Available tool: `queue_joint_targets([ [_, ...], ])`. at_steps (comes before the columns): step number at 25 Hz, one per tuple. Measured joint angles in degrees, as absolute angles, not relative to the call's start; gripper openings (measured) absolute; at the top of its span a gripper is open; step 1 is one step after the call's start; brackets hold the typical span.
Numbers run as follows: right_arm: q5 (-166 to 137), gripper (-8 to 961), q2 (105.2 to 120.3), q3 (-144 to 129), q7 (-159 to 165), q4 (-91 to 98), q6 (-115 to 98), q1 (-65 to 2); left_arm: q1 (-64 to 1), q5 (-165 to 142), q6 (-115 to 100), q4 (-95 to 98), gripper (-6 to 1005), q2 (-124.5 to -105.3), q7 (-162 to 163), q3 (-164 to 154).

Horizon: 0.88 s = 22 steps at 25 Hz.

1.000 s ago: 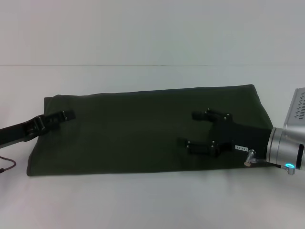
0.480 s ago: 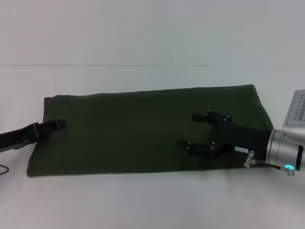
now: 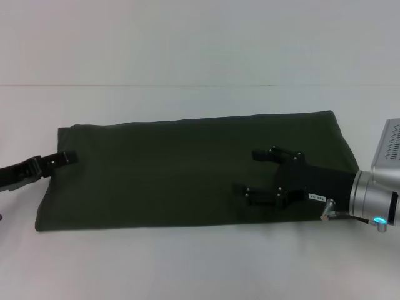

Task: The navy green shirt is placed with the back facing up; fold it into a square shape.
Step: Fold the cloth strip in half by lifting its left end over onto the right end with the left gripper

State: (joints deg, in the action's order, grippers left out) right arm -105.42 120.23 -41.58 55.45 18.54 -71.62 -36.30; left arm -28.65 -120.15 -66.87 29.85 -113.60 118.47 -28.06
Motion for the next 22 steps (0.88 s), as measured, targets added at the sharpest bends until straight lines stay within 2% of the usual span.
queue_joint_targets([
  [4, -105.4, 941, 120.23, -41.7, 55.1, 18.5, -71.7, -36.3, -28.0, -120.8, -70.1, 33.4, 866, -112.67, 121.4, -28.4],
  [8, -105.5, 941, 120.23, -43.2, 53.7, 18.4, -71.8, -36.3, -28.4, -125.8, -72.2, 35.1, 868, -110.42, 127.1, -28.2],
  [11, -105.4, 941, 120.24, -44.6, 51.7, 18.4, -72.6, -36.3, -29.2, -129.1, -73.2, 35.3, 868, -109.46, 129.5, -28.0],
  [22, -105.3, 941, 120.32, -46.6, 48.9, 17.7, -74.5, -36.2, -30.1, -130.8, -73.7, 34.8, 866, -109.44, 130.2, -28.5],
])
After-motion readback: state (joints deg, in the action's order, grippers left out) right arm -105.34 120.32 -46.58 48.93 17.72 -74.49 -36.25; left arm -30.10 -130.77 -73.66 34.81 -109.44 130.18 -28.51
